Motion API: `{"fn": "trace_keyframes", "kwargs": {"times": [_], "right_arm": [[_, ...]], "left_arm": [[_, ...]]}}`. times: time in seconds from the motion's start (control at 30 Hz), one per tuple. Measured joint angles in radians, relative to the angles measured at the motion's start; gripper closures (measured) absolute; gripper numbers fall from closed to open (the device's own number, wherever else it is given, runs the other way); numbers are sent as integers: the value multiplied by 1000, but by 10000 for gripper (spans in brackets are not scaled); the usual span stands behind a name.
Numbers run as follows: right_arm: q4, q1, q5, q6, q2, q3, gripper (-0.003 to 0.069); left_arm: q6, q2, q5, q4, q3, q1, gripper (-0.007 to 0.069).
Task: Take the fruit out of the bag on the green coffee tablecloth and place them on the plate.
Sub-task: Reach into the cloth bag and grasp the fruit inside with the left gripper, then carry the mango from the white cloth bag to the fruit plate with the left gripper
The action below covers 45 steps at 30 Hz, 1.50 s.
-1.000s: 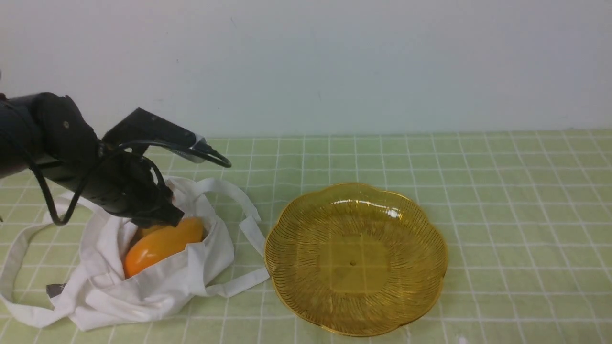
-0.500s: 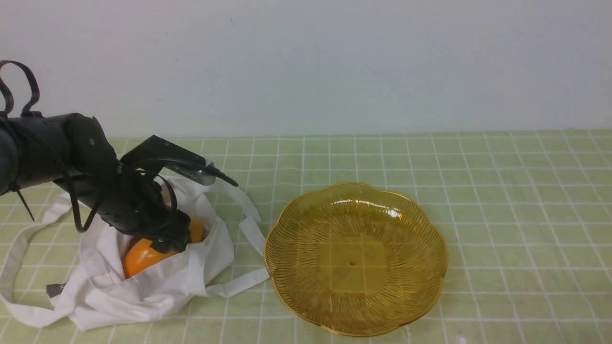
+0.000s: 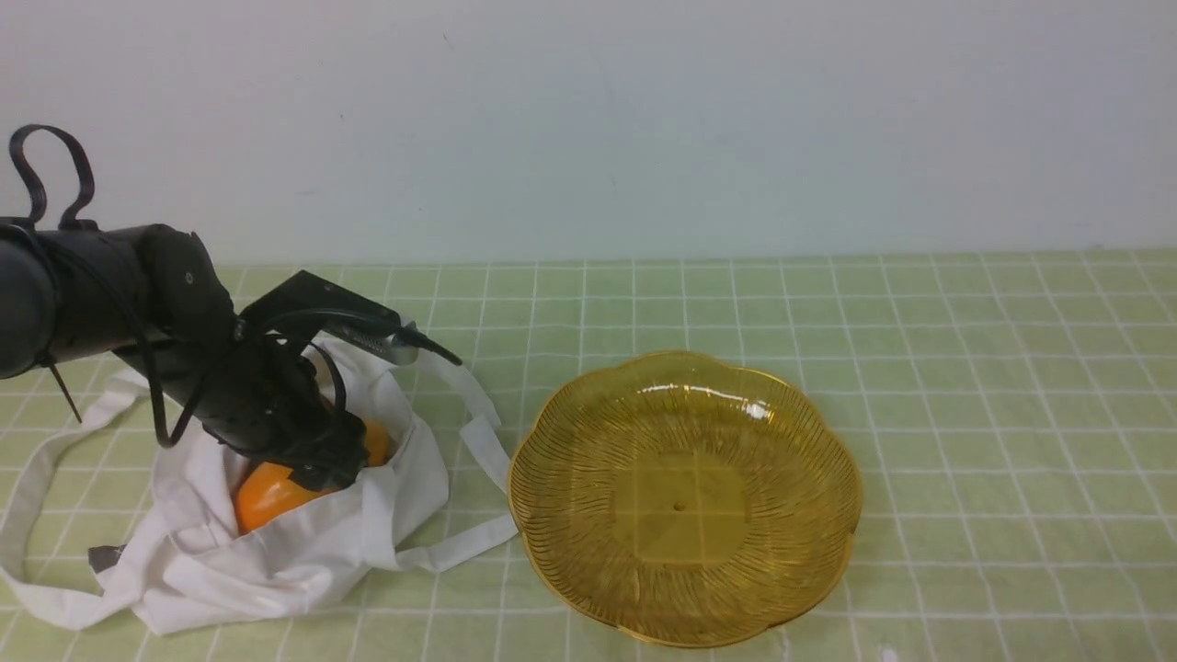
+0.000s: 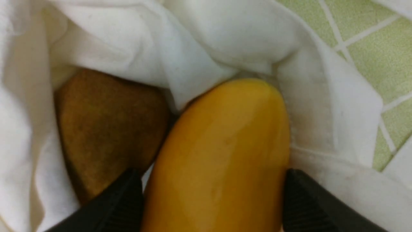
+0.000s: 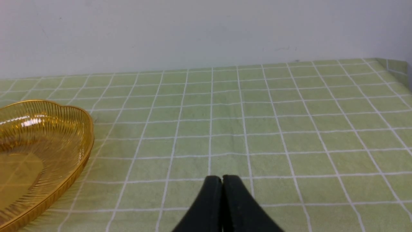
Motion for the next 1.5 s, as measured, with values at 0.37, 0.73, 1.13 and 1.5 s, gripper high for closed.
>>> {"fn": "trace_keyframes", "kwargs": {"times": [0.37, 0.73, 1.13, 1.5], "right_arm": [[0, 0, 0, 0, 0, 0, 669], [0, 0, 0, 0, 0, 0, 669], [0, 0, 0, 0, 0, 0, 669], [0, 0, 0, 0, 0, 0, 669]], "left_arm": [[-1, -92, 81, 11, 6, 0, 126], [-39, -302, 68, -22, 7, 0, 129], [-37, -342, -63, -175, 7, 0, 129], [-232, -253, 113, 53, 9, 0, 129]]}}
